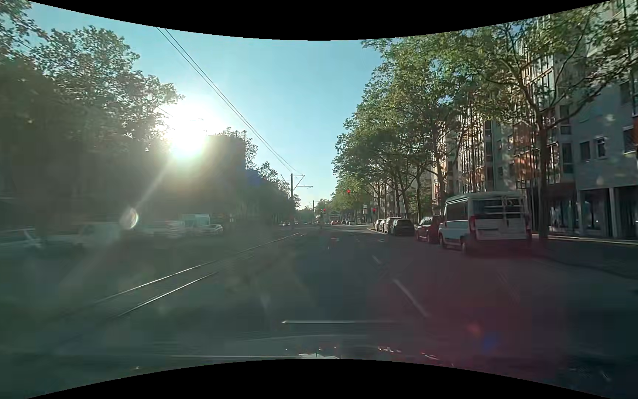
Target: Follow the waypoints while adhering to traffic rules and regulations
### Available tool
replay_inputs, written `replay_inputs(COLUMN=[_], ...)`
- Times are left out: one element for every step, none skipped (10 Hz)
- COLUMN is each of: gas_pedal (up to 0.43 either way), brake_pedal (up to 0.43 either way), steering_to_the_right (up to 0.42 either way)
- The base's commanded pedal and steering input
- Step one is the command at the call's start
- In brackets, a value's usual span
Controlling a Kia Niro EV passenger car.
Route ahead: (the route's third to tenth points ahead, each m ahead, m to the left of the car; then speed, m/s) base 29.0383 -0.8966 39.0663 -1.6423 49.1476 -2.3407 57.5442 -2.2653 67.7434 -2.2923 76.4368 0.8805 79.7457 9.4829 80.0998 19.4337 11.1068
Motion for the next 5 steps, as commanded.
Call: replay_inputs(gas_pedal=[0.0,0.0,0.0,0.0,0.0], brake_pedal=[0.189,0.201,0.207,0.207,0.213], steering_to_the_right=[0.004,0.004,0.004,0.004,0.004])
